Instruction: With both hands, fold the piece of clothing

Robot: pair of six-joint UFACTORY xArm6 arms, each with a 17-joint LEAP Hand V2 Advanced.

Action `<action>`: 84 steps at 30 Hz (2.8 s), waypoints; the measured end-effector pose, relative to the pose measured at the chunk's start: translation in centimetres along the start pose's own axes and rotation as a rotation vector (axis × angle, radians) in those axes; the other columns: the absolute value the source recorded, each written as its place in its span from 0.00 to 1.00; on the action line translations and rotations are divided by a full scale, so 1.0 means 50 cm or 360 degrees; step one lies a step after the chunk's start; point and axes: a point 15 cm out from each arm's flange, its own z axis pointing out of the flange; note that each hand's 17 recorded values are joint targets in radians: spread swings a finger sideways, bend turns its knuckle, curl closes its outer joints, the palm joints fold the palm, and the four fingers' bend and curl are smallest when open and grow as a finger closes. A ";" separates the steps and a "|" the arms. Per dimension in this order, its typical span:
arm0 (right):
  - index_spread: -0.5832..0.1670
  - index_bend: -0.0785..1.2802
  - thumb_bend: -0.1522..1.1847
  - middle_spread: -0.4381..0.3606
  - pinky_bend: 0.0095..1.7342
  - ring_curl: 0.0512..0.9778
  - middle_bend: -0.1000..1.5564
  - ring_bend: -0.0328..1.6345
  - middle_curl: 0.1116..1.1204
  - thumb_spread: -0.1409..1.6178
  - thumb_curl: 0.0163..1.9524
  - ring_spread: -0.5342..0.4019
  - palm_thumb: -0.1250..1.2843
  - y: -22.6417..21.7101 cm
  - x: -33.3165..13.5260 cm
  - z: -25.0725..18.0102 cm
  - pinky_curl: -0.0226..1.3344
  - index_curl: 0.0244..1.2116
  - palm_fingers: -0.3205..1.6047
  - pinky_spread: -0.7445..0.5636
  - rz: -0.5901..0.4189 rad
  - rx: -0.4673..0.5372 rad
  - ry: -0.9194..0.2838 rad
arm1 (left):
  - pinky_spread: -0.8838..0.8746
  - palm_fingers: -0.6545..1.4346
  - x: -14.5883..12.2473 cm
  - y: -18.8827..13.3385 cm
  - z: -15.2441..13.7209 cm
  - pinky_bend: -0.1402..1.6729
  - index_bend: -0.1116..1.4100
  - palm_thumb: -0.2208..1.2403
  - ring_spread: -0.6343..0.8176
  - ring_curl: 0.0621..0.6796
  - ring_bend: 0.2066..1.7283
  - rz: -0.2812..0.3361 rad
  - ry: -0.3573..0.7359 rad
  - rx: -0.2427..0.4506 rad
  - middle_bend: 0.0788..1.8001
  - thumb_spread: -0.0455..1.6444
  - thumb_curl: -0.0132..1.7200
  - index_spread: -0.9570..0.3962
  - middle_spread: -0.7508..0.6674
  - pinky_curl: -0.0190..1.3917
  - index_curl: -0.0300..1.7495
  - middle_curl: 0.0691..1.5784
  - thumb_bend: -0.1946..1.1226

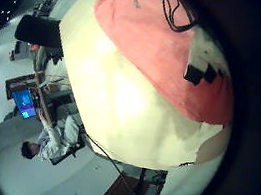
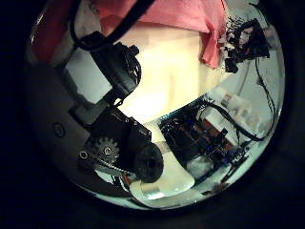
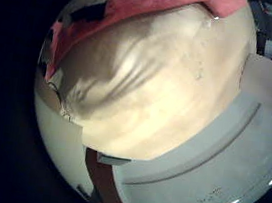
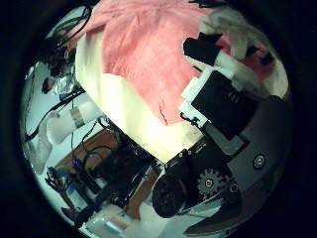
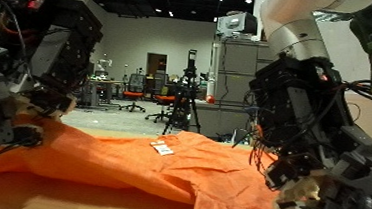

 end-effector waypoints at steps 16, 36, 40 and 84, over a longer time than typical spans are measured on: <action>0.29 0.37 0.09 0.41 0.38 0.41 0.41 0.43 0.39 0.62 0.18 0.52 0.63 0.065 -0.019 0.013 0.39 0.40 0.09 0.53 -0.0044 0.0040 0.0015 | 0.06 0.82 0.005 0.008 0.014 0.54 0.17 0.70 0.03 0.62 0.41 0.0004 0.0017 -0.0030 0.57 0.93 0.42 0.29 0.17 0.35 0.48 0.38 0.32; 0.28 0.25 0.10 0.65 0.19 0.22 0.16 0.18 0.20 0.56 0.21 0.79 0.76 -0.007 -0.040 0.079 0.25 0.31 0.20 0.82 -0.0113 0.0062 0.0181 | 0.06 0.82 0.000 0.007 0.014 0.53 0.17 0.69 0.03 0.62 0.41 -0.0001 0.0013 -0.0032 0.57 0.93 0.42 0.29 0.17 0.35 0.48 0.37 0.32; 0.24 0.36 0.10 0.62 0.16 0.21 0.15 0.16 0.18 0.55 0.22 0.78 0.79 -0.007 -0.029 0.090 0.23 0.34 0.24 0.81 -0.0105 0.0023 0.0255 | 0.06 0.82 -0.001 0.006 0.014 0.53 0.17 0.69 0.03 0.62 0.41 0.0001 0.0014 -0.0035 0.57 0.93 0.42 0.29 0.17 0.35 0.48 0.37 0.32; 0.37 0.79 0.13 0.32 0.66 0.81 0.77 0.76 0.75 0.68 0.34 0.26 0.96 0.221 -0.062 -0.075 0.66 0.76 0.70 0.32 -0.0001 0.0153 0.0111 | 0.05 0.82 0.079 0.116 -0.033 0.53 0.17 0.69 0.03 0.63 0.41 0.0347 0.0109 -0.0101 0.57 0.93 0.42 0.29 0.18 0.35 0.48 0.37 0.33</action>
